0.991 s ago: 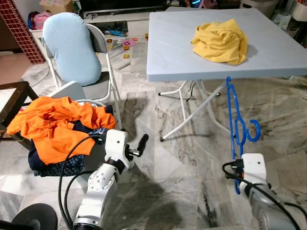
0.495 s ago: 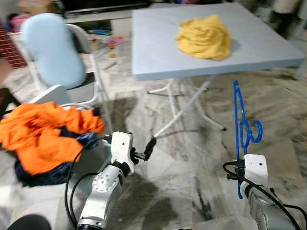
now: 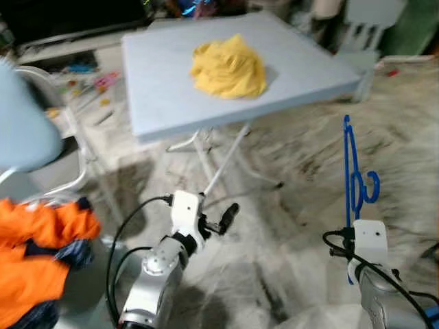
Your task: Hang hanger
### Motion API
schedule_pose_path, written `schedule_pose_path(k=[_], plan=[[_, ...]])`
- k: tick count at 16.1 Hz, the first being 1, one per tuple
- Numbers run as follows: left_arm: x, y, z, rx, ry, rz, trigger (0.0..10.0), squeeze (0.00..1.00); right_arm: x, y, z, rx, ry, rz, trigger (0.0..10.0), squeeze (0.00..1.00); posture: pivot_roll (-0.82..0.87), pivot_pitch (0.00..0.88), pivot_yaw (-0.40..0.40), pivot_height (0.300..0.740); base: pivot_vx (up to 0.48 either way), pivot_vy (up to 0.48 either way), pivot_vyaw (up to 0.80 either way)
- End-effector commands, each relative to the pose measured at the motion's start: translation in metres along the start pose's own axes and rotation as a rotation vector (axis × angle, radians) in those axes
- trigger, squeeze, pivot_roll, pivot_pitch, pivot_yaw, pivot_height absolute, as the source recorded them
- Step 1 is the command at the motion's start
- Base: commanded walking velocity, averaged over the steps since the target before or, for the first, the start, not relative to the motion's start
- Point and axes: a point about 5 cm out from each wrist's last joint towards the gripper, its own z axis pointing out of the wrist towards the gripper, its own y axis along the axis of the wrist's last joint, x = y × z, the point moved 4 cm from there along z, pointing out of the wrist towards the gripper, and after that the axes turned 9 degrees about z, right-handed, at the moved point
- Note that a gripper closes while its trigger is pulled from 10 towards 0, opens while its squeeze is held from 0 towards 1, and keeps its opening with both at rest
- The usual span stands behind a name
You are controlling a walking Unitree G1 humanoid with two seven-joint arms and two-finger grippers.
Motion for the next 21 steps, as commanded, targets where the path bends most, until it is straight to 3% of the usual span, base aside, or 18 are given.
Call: schedule_pose_path(k=[1,18,21], plan=[[0.008,-0.005,-0.004,0.026,0.016,0.007,10.0,0.00,0.007,0.002,0.000,-0.007,0.020,-0.003,10.0,0.00,-0.14,0.071,0.044,0.740,0.270,0.000,-0.76],[0.008,-0.006,-0.002,0.037,0.003,-0.021,10.0,0.00,0.012,0.010,0.004,-0.026,0.032,-0.017,10.0,0.00,-0.15,0.092,0.045,0.740,0.015,0.000,-0.75],[0.005,-0.005,-0.001,0.033,-0.020,-0.017,10.0,0.00,0.009,0.013,0.004,-0.035,0.025,-0.017,10.0,0.00,-0.16,0.113,0.035,0.740,0.270,0.398,-0.75]])
